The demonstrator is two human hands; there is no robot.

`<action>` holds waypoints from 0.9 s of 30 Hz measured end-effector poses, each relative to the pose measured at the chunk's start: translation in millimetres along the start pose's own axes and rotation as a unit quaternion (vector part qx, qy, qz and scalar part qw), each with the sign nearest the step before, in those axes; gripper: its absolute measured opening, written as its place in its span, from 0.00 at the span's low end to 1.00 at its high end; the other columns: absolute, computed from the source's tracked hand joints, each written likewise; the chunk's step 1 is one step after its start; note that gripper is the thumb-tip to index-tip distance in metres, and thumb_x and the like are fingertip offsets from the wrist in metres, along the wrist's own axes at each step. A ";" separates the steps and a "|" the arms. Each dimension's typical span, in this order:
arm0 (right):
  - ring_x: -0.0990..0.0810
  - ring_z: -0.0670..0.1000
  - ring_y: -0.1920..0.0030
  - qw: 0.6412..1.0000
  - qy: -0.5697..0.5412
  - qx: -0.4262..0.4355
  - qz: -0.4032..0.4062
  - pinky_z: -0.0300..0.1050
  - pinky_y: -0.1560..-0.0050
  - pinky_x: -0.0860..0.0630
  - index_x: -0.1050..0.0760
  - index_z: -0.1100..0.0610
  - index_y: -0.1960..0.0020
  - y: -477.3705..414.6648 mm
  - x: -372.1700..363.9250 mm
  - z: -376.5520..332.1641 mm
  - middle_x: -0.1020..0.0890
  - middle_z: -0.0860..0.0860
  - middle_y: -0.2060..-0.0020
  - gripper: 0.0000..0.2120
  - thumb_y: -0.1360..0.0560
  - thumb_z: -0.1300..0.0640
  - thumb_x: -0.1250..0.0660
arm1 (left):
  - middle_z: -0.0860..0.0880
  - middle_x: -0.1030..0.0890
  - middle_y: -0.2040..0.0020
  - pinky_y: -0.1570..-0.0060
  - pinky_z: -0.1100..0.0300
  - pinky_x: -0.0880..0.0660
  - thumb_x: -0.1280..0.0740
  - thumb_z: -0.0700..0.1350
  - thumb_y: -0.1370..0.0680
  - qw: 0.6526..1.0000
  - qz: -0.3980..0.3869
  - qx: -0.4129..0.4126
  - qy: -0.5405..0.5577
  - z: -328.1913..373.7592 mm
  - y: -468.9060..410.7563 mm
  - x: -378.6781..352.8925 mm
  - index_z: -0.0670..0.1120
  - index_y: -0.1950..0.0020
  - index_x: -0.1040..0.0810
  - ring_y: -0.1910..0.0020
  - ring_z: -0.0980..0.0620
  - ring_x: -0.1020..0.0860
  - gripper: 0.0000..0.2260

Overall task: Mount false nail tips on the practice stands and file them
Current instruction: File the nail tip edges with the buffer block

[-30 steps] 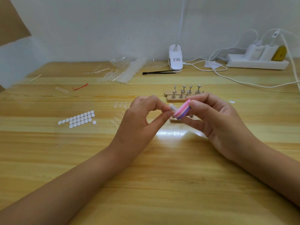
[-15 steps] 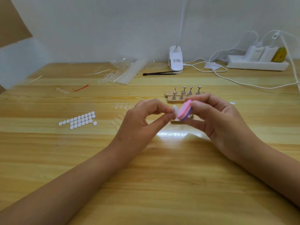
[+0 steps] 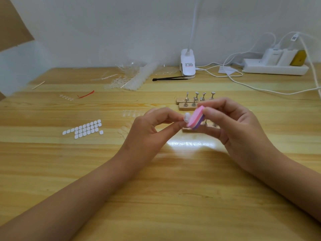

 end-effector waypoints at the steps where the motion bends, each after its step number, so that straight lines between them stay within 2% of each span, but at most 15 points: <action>1: 0.16 0.52 0.53 1.000 -0.003 0.004 0.014 0.45 0.52 0.19 0.18 0.57 0.53 -0.7 1.6 -0.9 0.16 0.53 0.57 0.05 0.29 0.59 0.29 | 0.51 0.15 0.52 0.42 0.48 0.23 0.29 0.45 0.23 1.000 -0.002 0.002 -0.001 -0.2 -0.1 -0.3 0.51 0.49 0.16 0.46 0.47 0.19 0.04; 5: 0.16 0.54 0.51 1.000 0.008 -0.004 -0.025 0.47 0.52 0.19 0.18 0.56 0.53 -0.1 1.2 -1.5 0.15 0.54 0.56 0.06 0.30 0.58 0.28 | 0.51 0.15 0.53 0.42 0.47 0.23 0.29 0.43 0.22 1.000 -0.010 -0.001 0.007 -0.7 -0.1 -0.3 0.50 0.49 0.16 0.47 0.46 0.19 0.04; 9: 0.15 0.51 0.53 1.000 -0.001 0.006 0.008 0.45 0.53 0.18 0.18 0.58 0.53 -1.8 3.1 -2.0 0.15 0.53 0.57 0.06 0.30 0.59 0.28 | 0.51 0.15 0.52 0.41 0.46 0.23 0.29 0.44 0.23 1.000 -0.015 0.005 0.012 -1.1 -0.6 -0.7 0.51 0.50 0.16 0.46 0.46 0.19 0.04; 12: 0.15 0.54 0.51 0.998 0.012 -0.015 -0.052 0.47 0.53 0.18 0.18 0.57 0.53 0.7 -1.0 -0.3 0.15 0.55 0.54 0.07 0.30 0.57 0.28 | 0.52 0.15 0.53 0.43 0.46 0.23 0.29 0.43 0.22 1.000 -0.014 0.000 0.012 -2.0 -0.8 0.1 0.50 0.50 0.16 0.47 0.46 0.18 0.04; 16: 0.16 0.51 0.54 1.000 0.004 -0.007 0.015 0.44 0.54 0.19 0.18 0.57 0.53 -2.0 1.9 -1.0 0.16 0.53 0.57 0.06 0.29 0.58 0.29 | 0.51 0.15 0.52 0.42 0.46 0.23 0.28 0.48 0.24 1.000 -0.008 0.001 0.017 -2.0 -1.8 -0.5 0.54 0.51 0.16 0.46 0.46 0.18 0.04; 18: 0.16 0.52 0.53 1.000 0.005 -0.021 -0.006 0.45 0.54 0.19 0.18 0.58 0.53 -1.4 1.4 -0.5 0.15 0.54 0.57 0.06 0.29 0.59 0.29 | 0.52 0.15 0.53 0.42 0.45 0.23 0.30 0.50 0.25 1.000 -0.011 -0.003 0.015 -1.2 -2.0 -1.1 0.57 0.51 0.17 0.46 0.46 0.19 0.04; 20: 0.16 0.53 0.52 0.999 0.011 -0.027 -0.024 0.46 0.53 0.19 0.18 0.58 0.52 -0.5 -0.3 0.0 0.15 0.55 0.56 0.07 0.30 0.58 0.28 | 0.52 0.15 0.53 0.42 0.44 0.23 0.30 0.50 0.24 1.000 -0.012 -0.007 0.015 -2.1 -2.0 -0.3 0.54 0.50 0.17 0.46 0.45 0.19 0.05; 24: 0.17 0.51 0.55 0.999 -0.008 -0.028 0.022 0.44 0.54 0.18 0.19 0.58 0.54 -0.8 -0.4 -1.6 0.16 0.54 0.58 0.07 0.31 0.58 0.29 | 0.51 0.16 0.53 0.41 0.45 0.24 0.29 0.50 0.25 1.000 0.000 -0.006 0.007 -3.3 -2.1 -0.5 0.55 0.53 0.18 0.45 0.45 0.19 0.02; 27: 0.16 0.52 0.54 0.999 -0.011 -0.045 -0.022 0.45 0.54 0.19 0.19 0.58 0.54 2.7 -6.2 -0.1 0.16 0.55 0.57 0.06 0.31 0.59 0.27 | 0.52 0.17 0.54 0.42 0.44 0.24 0.30 0.51 0.24 1.000 0.014 -0.009 -0.003 -3.1 -2.4 0.0 0.54 0.53 0.19 0.46 0.44 0.20 0.03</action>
Point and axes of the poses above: each hand's wrist, its own y-axis away from the middle knuckle, its own x-axis out of the back of the hand, z = x × y, the point moved 1 cm from there along -y, towards the middle knuckle
